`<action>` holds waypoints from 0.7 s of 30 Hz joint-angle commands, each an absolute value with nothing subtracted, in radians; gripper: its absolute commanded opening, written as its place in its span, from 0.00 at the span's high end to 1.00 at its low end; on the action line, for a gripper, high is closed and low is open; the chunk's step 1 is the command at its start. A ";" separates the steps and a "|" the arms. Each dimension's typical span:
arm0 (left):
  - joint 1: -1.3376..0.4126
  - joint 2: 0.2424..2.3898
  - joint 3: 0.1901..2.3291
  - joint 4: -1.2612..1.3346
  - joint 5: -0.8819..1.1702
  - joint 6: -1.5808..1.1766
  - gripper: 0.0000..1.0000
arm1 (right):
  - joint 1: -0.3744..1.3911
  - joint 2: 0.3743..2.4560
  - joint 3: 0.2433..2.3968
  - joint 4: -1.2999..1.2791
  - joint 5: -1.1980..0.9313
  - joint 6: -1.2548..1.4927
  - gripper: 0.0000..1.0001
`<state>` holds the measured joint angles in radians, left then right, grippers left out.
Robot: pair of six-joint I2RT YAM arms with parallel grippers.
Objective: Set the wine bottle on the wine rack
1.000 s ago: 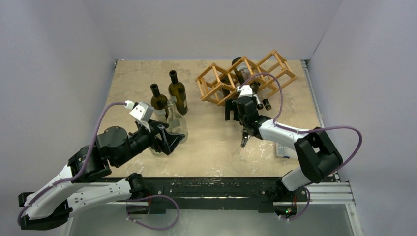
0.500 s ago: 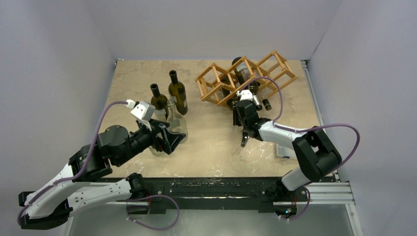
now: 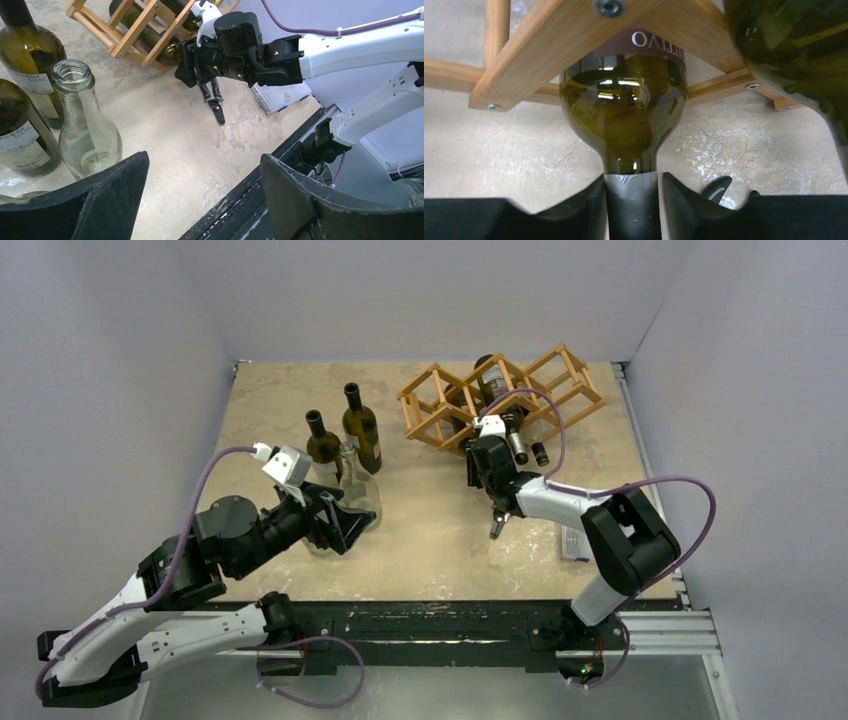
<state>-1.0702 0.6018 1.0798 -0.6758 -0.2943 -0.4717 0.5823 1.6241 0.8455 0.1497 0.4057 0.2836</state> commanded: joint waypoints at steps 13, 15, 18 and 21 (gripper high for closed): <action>-1.075 0.606 1.122 -0.670 -0.320 -0.453 0.18 | 0.659 1.402 0.881 -0.023 0.420 0.300 0.12; -1.075 0.611 1.121 -0.659 -0.323 -0.445 0.18 | 0.660 1.370 0.878 -0.041 0.393 0.297 0.11; -1.075 0.626 1.141 -0.661 -0.325 -0.434 0.18 | 0.670 1.313 0.869 -0.048 0.345 0.279 0.11; -1.075 0.627 1.156 -0.666 -0.325 -0.425 0.18 | 0.672 1.243 0.855 -0.019 0.250 0.258 0.10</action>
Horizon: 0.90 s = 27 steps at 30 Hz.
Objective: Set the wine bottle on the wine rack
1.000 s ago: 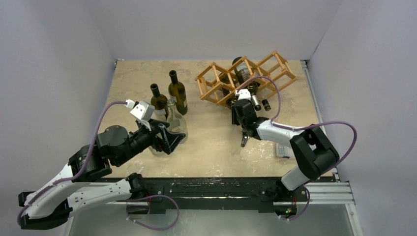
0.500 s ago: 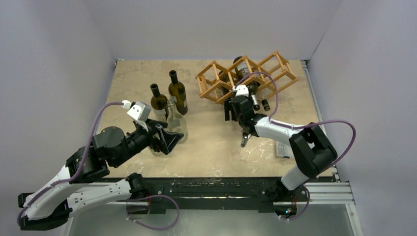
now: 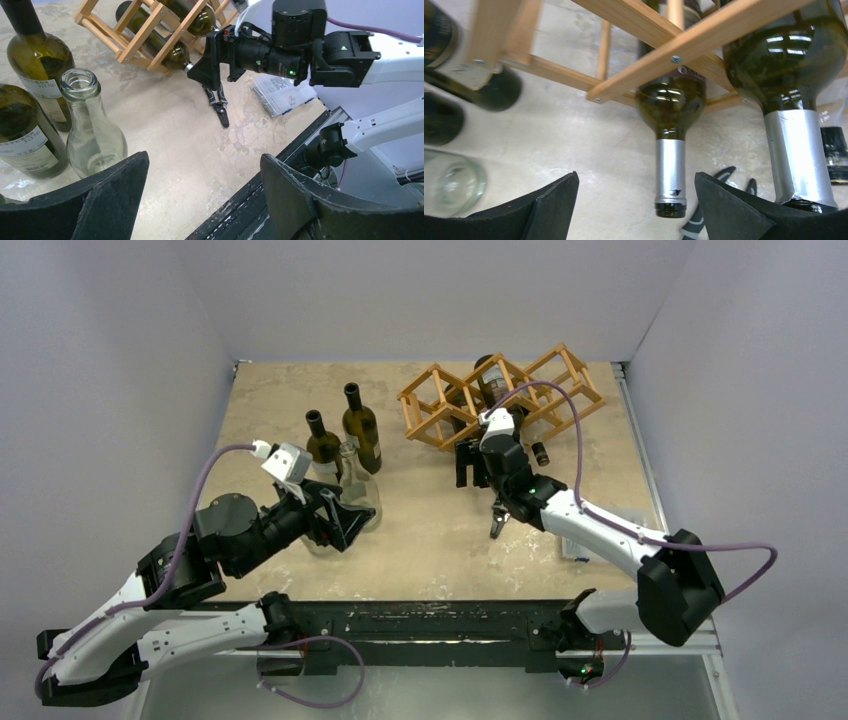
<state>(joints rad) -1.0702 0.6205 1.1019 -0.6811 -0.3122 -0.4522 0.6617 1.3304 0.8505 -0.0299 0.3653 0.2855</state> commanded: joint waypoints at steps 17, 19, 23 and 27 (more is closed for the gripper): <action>-1.075 0.516 1.221 -0.801 -0.428 -0.413 0.16 | 0.818 1.221 1.078 0.122 -0.122 0.258 0.05; -1.075 0.495 1.223 -0.823 -0.457 -0.411 0.16 | 0.867 1.265 1.124 0.133 -0.098 0.269 0.05; -1.075 0.470 1.246 -0.873 -0.504 -0.410 0.16 | 0.918 1.374 1.243 0.112 -0.077 0.301 0.07; -1.075 0.438 1.249 -0.905 -0.527 -0.422 0.16 | 0.969 1.437 1.331 0.082 -0.029 0.320 0.08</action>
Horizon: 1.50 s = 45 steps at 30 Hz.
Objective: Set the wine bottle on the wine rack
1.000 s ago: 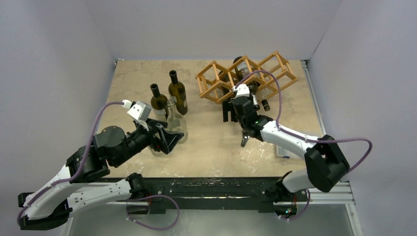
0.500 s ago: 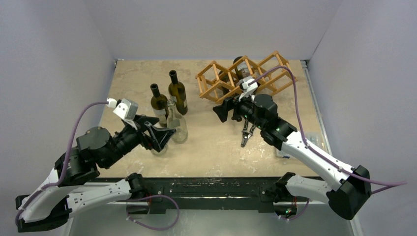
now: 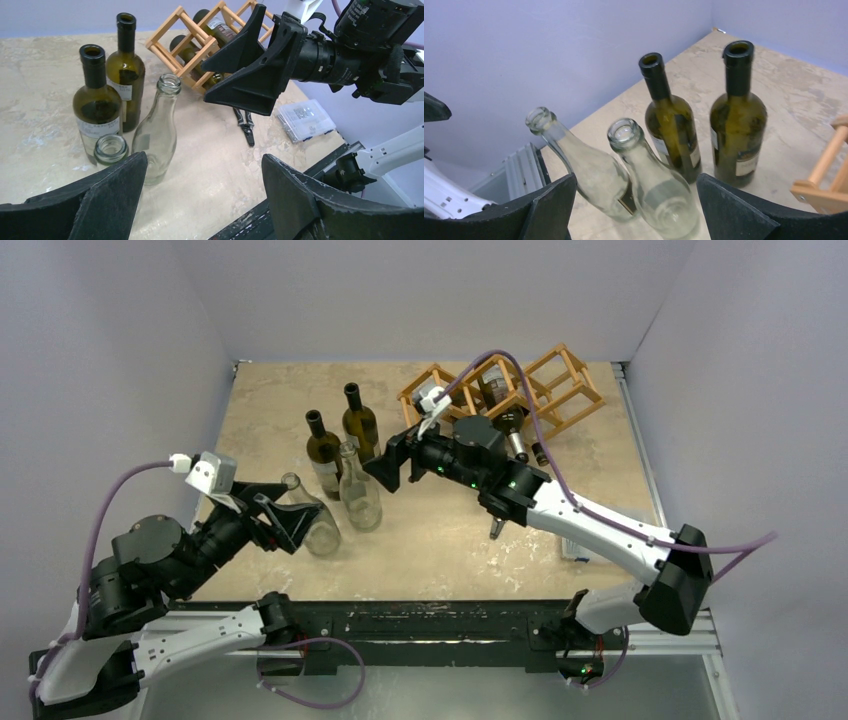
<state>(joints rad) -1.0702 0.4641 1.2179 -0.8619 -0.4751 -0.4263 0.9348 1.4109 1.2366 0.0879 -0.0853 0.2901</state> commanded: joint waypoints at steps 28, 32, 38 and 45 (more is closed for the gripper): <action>-1.075 0.436 1.203 -0.899 -0.541 -0.412 0.14 | 1.106 1.785 1.835 -0.406 0.420 0.223 0.30; -1.075 0.441 1.196 -0.881 -0.542 -0.408 0.14 | 1.111 1.796 1.836 -0.406 0.455 0.199 0.41; -1.076 0.453 1.192 -0.878 -0.526 -0.415 0.14 | 1.111 1.751 1.753 -0.373 0.491 0.179 0.86; -1.075 0.467 1.182 -0.851 -0.522 -0.406 0.14 | 1.110 1.565 1.479 -0.210 0.587 0.155 1.00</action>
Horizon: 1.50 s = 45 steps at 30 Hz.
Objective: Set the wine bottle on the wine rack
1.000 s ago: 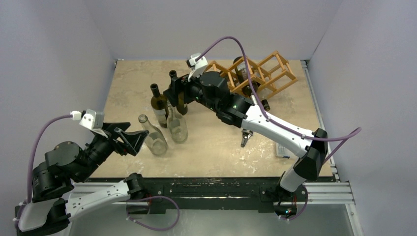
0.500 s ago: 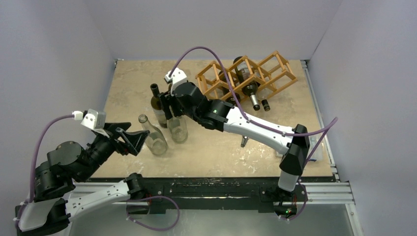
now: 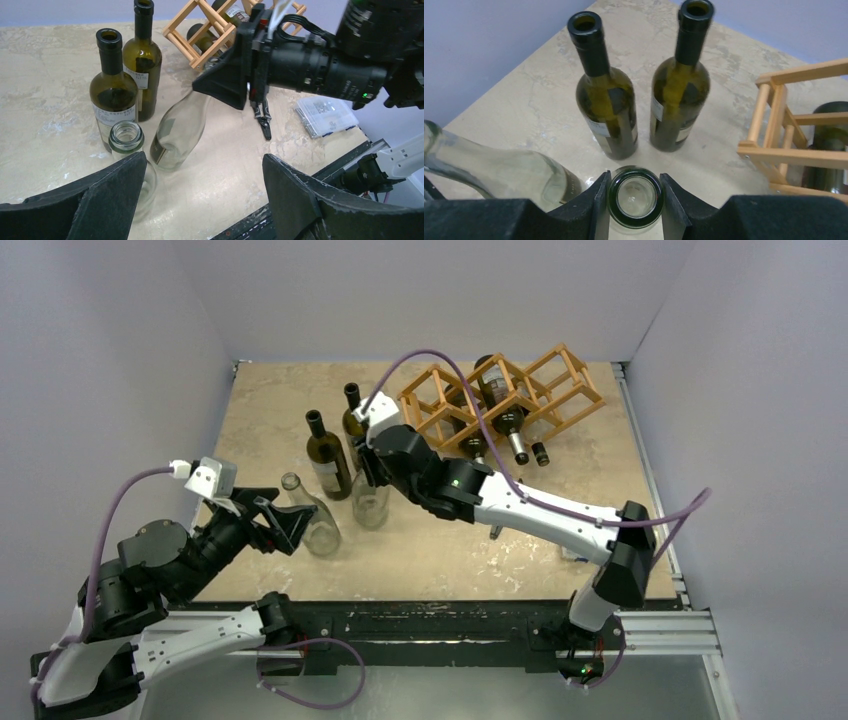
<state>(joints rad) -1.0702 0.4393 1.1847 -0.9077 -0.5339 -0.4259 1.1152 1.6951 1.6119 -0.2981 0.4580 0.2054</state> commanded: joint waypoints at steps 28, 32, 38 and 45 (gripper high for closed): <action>-1.075 0.550 1.156 -0.750 -0.434 -0.399 0.14 | 1.112 1.119 0.766 -0.307 0.588 0.547 1.00; -1.075 0.546 1.152 -0.750 -0.425 -0.403 0.14 | 1.118 1.097 0.747 -0.376 0.538 0.612 1.00; -1.075 0.526 1.145 -0.754 -0.424 -0.410 0.14 | 1.118 1.082 0.730 -0.425 0.511 0.640 1.00; -1.075 0.518 1.138 -0.756 -0.419 -0.416 0.14 | 1.120 1.149 0.685 -0.332 0.429 0.655 1.00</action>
<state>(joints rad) -1.0702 0.5255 1.1465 -0.7864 -0.4290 -0.4240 1.1217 1.1107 0.7021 -0.4019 0.4717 0.6216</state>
